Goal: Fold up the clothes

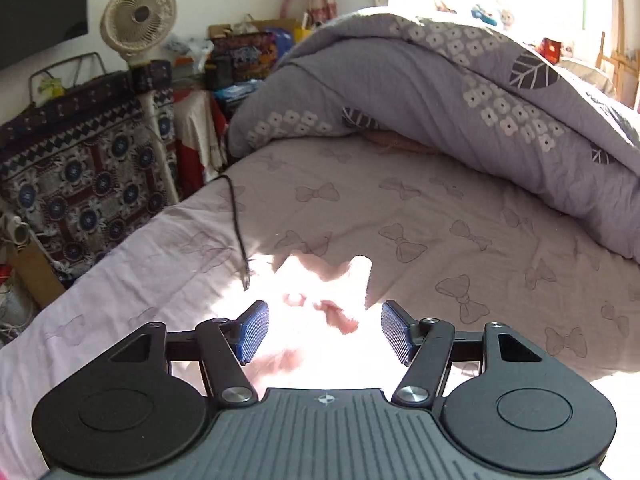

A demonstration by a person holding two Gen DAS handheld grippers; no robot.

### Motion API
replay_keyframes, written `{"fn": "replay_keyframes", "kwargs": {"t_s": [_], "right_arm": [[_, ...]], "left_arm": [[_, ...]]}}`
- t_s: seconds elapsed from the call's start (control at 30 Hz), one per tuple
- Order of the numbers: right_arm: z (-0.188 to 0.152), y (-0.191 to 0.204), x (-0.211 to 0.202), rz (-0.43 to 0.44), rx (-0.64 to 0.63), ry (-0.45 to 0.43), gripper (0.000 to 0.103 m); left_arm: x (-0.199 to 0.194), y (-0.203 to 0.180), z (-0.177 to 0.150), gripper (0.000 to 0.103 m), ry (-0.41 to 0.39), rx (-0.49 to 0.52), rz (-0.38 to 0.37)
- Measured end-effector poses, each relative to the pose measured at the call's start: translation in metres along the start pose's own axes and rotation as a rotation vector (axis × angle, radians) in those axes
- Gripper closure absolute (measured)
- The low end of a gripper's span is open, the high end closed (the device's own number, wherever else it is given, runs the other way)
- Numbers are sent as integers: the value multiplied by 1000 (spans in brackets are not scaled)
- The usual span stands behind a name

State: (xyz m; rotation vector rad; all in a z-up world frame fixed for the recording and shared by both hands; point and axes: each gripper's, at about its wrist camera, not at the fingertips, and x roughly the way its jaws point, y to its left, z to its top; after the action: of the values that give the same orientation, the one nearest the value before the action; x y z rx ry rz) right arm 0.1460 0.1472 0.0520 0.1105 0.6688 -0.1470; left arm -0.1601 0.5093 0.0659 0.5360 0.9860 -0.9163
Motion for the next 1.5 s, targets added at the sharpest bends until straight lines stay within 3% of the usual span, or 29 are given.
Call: {"fn": "replay_keyframes", "kwargs": {"t_s": [0.07, 0.13, 0.33, 0.43, 0.47, 0.5, 0.53, 0.63, 0.77, 0.87, 0.97, 1.07, 1.13, 1.2, 1.23, 1.27, 1.3, 1.37, 1.43, 1.47, 1.5], "right_arm": [[-19, 2, -48, 102, -15, 15, 41], [-44, 3, -91, 194, -6, 99, 41], [-127, 23, -199, 477, 15, 480, 41], [-165, 56, -221, 539, -87, 579, 40], [-174, 64, -224, 512, -120, 606, 52], [-182, 71, -227, 474, -153, 631, 84], [-191, 78, -229, 435, -185, 656, 90], [-191, 73, -254, 324, -179, 608, 90], [-205, 60, -279, 143, -186, 589, 90], [-222, 50, -288, 91, -82, 566, 89], [-229, 62, -293, 55, -106, 520, 88], [-234, 74, -297, 24, -143, 489, 84], [-236, 75, -300, 10, -132, 468, 83], [-238, 71, -302, 9, -100, 448, 84], [-239, 70, -304, 11, -86, 439, 84], [-239, 69, -306, 14, -72, 430, 84], [-240, 67, -309, 15, -59, 423, 83], [-243, 66, -312, 16, -34, 407, 83], [-246, 67, -316, 14, -13, 391, 83], [-247, 67, -318, 14, -2, 383, 83], [-247, 65, -318, 12, 9, 376, 83]], "left_arm": [[0, 0, -1, 0, -9, 0, -1], [-1, 0, -2, 0, -18, 2, -2], [-1, 1, -6, 0, -45, 13, -5], [-2, 0, -7, 0, -52, 17, -3], [-2, 0, -6, 0, -50, 17, -2], [-2, 0, -6, 0, -46, 15, -2], [-3, 0, -4, 0, -40, 15, -2], [-5, 4, 3, 0, -9, 0, -10], [-27, 29, 21, 1, -42, -133, -15], [-48, 58, 36, 1, -142, -245, -59], [-51, 85, 59, 1, -229, -310, -128], [-27, 99, 91, 1, -253, -332, -179], [-2, 103, 106, 1, -217, -358, -206], [29, 101, 113, 12, -131, -441, -302], [46, 101, 113, 17, -78, -510, -385], [60, 101, 109, 34, -45, -601, -439], [73, 101, 104, 38, -16, -695, -486], [77, 107, 89, 39, -71, -860, -528], [80, 118, 76, 55, -72, -1000, -532], [82, 123, 70, 77, -62, -1055, -514], [83, 128, 66, 93, -57, -1078, -497]]}}
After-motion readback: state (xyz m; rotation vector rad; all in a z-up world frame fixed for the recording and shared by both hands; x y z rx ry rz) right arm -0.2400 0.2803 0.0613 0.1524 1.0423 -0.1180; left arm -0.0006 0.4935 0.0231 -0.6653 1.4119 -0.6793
